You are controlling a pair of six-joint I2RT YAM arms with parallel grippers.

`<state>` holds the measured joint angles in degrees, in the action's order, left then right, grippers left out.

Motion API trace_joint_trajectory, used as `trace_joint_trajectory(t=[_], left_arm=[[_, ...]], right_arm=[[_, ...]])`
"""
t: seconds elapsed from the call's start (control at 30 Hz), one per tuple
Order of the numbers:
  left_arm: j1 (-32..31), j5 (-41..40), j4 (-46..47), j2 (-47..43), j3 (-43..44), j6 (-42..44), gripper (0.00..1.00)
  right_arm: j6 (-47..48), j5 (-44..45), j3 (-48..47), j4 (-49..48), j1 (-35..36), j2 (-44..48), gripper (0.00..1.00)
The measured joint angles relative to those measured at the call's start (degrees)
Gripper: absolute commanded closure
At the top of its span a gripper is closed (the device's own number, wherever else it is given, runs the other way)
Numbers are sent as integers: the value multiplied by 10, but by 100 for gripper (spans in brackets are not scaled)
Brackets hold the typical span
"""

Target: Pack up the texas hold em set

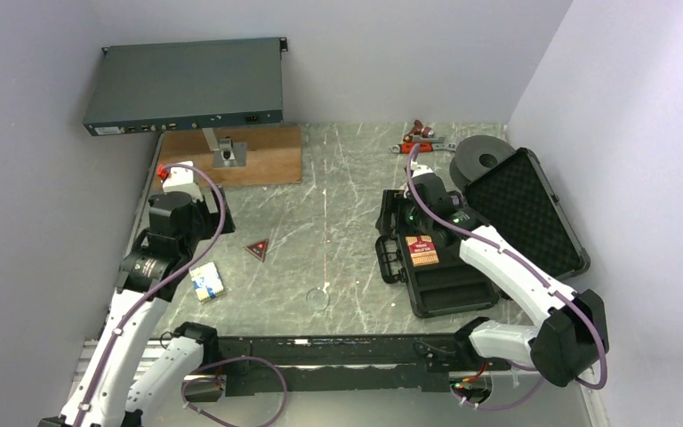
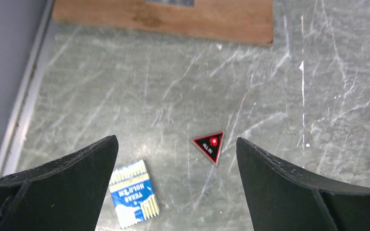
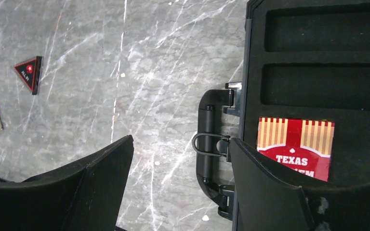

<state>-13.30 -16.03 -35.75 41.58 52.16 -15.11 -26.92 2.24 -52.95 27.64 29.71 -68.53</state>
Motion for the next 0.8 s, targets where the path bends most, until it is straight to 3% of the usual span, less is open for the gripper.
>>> trace_joint_trajectory(t=[0.5,0.8], left_arm=[[0,-34,-167,22,-63,-231,0],[5,-34,-179,64,-100,-315,0]], right_arm=[[18,-37,10,-12,5,16,20],[19,-77,40,-24,5,35,18]])
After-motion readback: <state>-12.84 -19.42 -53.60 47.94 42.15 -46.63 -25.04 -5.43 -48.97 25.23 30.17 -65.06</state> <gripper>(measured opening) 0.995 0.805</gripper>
